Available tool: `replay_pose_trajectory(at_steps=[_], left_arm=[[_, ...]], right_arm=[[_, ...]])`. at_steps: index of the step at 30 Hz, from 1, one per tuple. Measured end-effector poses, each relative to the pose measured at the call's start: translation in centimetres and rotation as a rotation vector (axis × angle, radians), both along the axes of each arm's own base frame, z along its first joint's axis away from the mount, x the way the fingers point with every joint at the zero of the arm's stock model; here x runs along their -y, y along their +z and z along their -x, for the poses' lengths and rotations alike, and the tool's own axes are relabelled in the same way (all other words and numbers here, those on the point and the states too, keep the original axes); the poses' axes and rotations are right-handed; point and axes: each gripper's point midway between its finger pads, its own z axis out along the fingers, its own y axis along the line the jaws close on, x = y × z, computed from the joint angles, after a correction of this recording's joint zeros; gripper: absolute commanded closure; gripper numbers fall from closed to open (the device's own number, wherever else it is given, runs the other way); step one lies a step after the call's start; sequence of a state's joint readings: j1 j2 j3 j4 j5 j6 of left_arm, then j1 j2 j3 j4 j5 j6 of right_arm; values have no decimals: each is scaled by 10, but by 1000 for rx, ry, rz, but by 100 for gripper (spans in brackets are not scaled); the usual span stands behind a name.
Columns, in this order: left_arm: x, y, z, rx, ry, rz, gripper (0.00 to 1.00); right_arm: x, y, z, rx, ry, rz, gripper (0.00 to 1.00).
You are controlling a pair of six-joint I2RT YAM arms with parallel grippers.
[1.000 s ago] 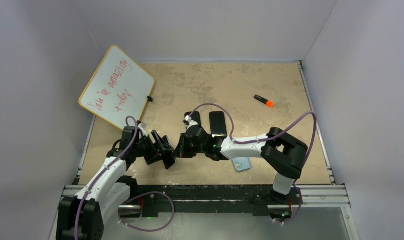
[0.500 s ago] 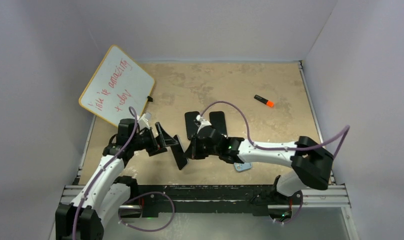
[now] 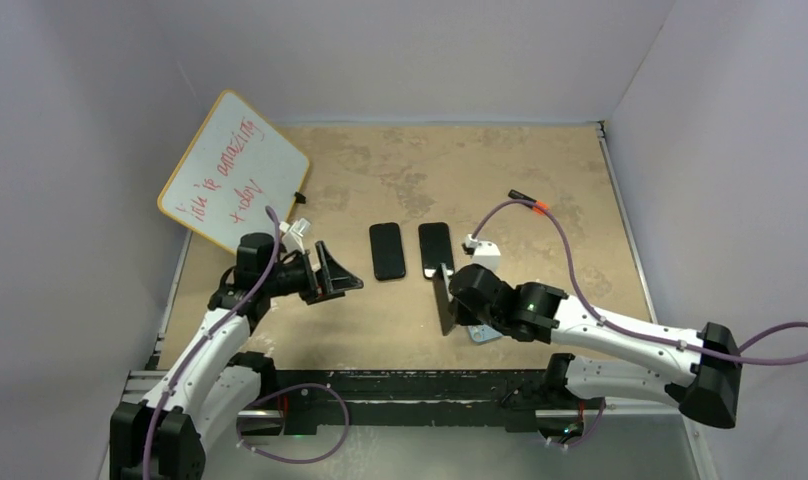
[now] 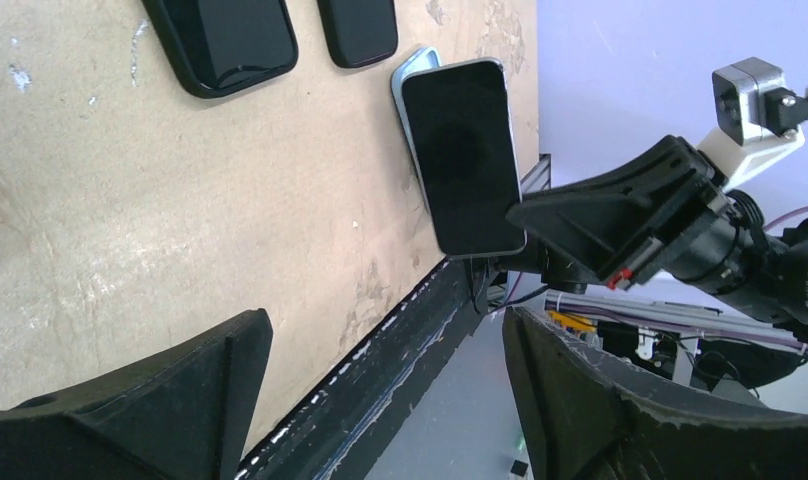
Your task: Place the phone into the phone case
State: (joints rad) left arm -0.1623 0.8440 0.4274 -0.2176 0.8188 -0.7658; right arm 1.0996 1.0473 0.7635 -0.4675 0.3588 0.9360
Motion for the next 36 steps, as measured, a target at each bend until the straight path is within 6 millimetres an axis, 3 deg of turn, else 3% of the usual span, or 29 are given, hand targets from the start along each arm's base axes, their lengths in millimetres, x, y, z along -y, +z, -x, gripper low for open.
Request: replay_pose_trajectory(at_steps=[5,10,17,25,29,36], left_arm=[[8,-1,2,8,-35,-1,15],[35,-15,14,-44,-124,-38,20],[87,-33,13,-105,-173,-128,26],[157,-32,-15,-77,-137,-144,43],[175,-51,-24,-108,-87,-152,47],[202,-73,-34,-141,-58,-186,52]], right_arm=[[60,-9,3,15,-111,187,100],[83,-12,4,19,-154,265,100],[102,-15,9,3,-200,329,100],[113,8,9,40,-253,252,100],[113,24,8,69,-265,191,100],[119,32,8,93,-276,156,100]])
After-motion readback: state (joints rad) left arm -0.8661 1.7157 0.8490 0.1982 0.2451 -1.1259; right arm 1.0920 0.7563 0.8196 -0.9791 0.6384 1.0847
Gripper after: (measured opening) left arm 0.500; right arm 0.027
